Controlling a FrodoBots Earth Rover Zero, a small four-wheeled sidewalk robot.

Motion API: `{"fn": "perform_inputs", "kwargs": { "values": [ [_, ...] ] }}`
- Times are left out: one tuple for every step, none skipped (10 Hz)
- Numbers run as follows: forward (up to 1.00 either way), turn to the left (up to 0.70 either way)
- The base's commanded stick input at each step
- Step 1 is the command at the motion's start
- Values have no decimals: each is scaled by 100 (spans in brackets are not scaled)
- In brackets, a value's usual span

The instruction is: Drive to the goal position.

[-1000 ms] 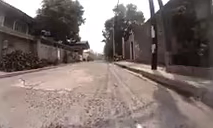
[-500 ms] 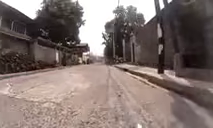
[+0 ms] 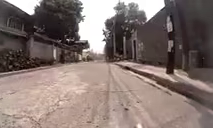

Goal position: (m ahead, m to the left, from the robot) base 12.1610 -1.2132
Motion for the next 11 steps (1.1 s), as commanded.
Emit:
{"fn": "perform_inputs", "kwargs": {
  "values": [
    [100,0],
    [100,0],
    [100,0],
    [100,0],
    [100,0],
    [100,0],
    [100,0],
    [100,0],
    [100,0],
    [100,0],
    [100,0]
  ]
}}
